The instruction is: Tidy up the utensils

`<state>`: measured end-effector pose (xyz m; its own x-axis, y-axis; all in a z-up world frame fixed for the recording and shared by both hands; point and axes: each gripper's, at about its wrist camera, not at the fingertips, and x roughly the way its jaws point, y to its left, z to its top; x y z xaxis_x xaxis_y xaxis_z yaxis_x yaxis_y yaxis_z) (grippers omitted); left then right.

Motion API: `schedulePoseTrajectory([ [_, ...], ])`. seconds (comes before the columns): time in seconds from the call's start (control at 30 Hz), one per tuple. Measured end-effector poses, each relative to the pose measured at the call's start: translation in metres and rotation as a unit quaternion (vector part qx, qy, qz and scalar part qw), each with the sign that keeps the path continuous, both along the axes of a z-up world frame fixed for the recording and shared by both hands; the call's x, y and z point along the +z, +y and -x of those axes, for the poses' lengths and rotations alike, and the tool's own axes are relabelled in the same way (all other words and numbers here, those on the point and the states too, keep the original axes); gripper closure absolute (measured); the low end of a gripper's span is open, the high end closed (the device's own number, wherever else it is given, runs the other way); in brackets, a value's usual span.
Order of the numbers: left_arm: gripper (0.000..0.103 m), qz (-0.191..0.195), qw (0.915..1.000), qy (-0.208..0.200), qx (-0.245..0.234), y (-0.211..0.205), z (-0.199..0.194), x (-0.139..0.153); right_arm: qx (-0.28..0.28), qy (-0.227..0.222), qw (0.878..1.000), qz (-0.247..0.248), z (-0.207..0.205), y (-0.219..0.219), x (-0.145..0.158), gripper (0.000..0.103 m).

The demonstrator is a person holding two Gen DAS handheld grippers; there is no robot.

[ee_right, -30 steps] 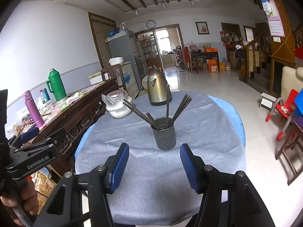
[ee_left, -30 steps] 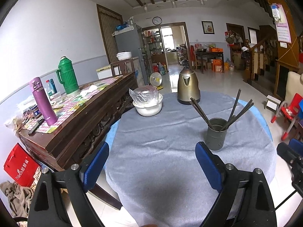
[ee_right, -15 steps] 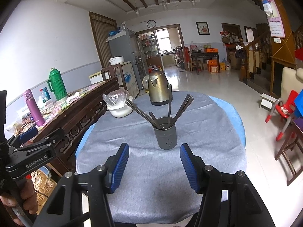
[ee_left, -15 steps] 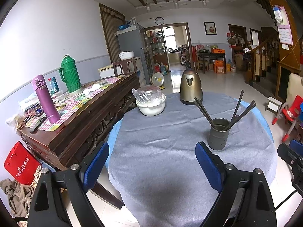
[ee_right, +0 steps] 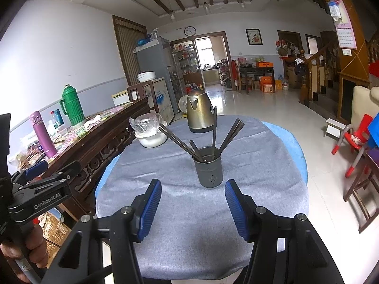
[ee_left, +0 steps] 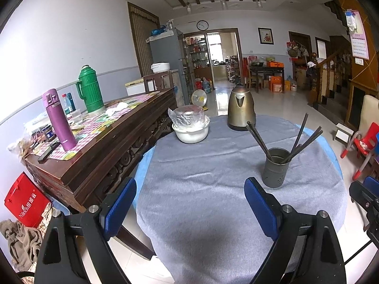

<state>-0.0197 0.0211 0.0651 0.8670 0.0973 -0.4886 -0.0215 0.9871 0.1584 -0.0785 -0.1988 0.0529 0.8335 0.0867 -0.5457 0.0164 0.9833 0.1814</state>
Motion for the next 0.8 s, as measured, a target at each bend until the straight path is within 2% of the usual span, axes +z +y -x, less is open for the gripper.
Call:
schedulePoseTrajectory([
  [0.8,0.010,0.007,1.0000,0.003,0.006,0.0051,-0.0006,-0.0052,0.001,-0.002,1.000,0.001,-0.0002,0.0056,-0.0014,0.043],
])
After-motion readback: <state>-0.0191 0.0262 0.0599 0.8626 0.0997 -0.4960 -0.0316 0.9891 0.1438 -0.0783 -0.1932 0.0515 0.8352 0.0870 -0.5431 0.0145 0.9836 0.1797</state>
